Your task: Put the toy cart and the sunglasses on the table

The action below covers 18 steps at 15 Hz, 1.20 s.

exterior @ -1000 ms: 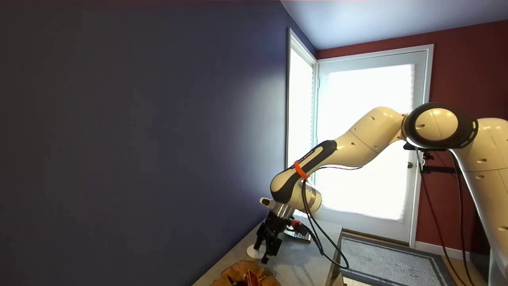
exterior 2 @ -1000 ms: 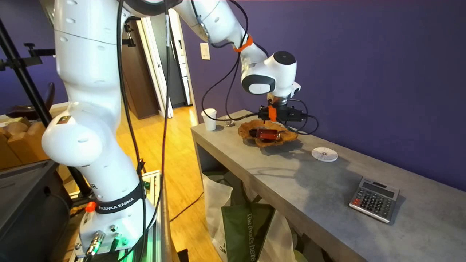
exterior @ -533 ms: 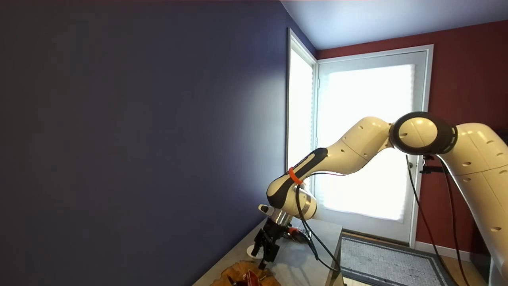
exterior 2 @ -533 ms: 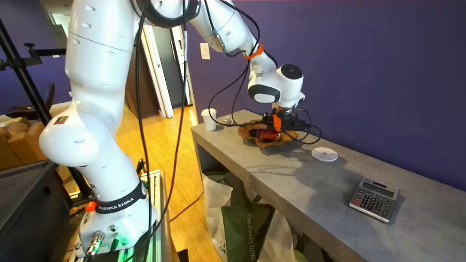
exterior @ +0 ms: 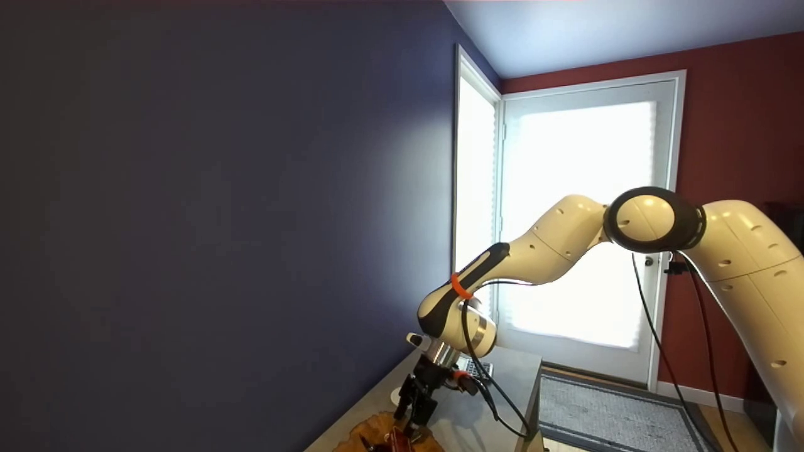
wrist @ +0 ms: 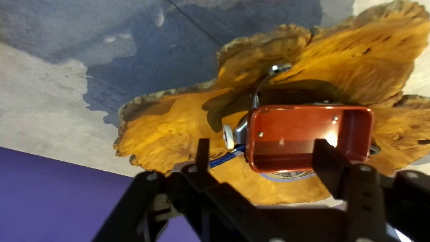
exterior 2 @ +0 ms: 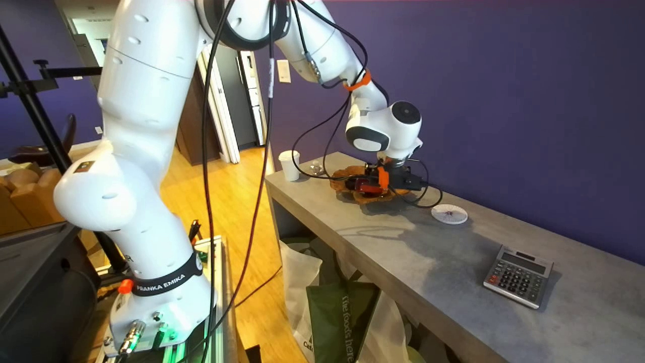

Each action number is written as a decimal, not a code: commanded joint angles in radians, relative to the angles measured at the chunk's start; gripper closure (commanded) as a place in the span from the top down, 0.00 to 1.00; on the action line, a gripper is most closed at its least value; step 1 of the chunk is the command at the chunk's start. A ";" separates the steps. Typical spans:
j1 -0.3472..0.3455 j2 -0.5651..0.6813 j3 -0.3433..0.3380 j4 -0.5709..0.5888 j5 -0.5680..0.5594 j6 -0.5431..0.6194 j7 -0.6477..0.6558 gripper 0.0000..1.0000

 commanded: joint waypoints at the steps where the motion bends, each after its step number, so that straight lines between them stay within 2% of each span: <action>1: -0.018 0.028 0.022 0.032 0.052 0.011 -0.054 0.53; 2: -0.017 0.031 0.021 0.034 0.057 0.011 -0.058 0.52; 3: -0.016 0.034 0.019 0.038 0.063 0.009 -0.063 0.48; 4: -0.017 0.036 0.020 0.042 0.073 0.007 -0.071 0.37; 5: -0.017 0.039 0.020 0.046 0.081 0.004 -0.075 0.37; 8: -0.017 0.049 0.016 0.055 0.085 -0.013 -0.072 0.23; 10: -0.018 0.055 0.014 0.057 0.090 -0.014 -0.072 0.26; 13: -0.025 0.053 0.016 0.056 0.102 -0.026 -0.076 0.00; 18: -0.005 -0.005 0.002 0.015 0.074 -0.069 -0.051 0.01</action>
